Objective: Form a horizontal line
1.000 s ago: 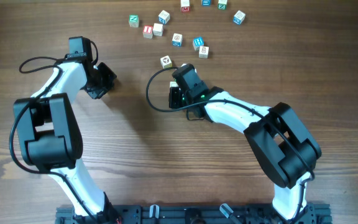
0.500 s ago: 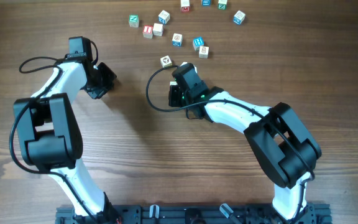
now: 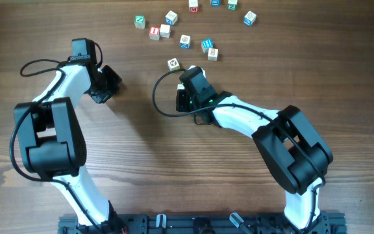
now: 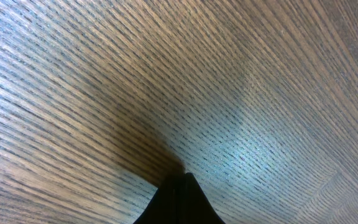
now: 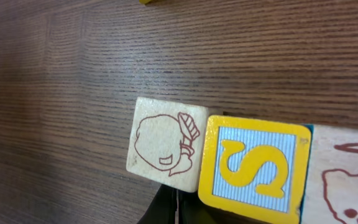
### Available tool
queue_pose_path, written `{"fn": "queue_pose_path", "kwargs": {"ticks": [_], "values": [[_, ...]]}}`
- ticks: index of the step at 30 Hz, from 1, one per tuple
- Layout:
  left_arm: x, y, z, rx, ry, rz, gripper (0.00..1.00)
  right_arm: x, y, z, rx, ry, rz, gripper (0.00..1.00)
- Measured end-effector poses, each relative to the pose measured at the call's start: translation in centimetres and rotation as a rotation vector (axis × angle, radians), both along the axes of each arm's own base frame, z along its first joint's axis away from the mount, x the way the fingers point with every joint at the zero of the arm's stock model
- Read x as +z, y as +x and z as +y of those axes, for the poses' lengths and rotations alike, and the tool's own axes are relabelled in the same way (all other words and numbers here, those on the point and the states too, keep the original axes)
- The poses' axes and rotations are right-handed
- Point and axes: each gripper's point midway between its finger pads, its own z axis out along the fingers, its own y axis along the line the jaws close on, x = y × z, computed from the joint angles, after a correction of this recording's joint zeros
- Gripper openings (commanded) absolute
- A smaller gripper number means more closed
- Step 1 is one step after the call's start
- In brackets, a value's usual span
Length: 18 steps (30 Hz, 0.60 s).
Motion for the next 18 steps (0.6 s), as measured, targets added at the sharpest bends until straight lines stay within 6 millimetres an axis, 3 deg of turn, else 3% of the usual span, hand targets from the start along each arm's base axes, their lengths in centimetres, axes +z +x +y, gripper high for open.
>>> {"fn": "queue_pose_path", "kwargs": {"ticks": [9,11,16,18], "values": [[0.0,0.0,0.0,0.000,0.000,0.000,0.04,0.3,-1.7,-0.7,0.017,-0.035,0.057,0.04],[0.0,0.0,0.0,0.000,0.000,0.000,0.04,1.9,-1.5,-0.5,0.024,-0.028,0.017,0.05],[0.0,0.0,0.0,0.000,0.000,0.000,0.04,8.3,0.8,0.2,0.011,0.025,-0.185,0.05],[0.0,0.0,0.0,0.000,0.000,0.000,0.04,9.3,1.6,0.0,-0.005,0.024,-0.233,0.05]]}}
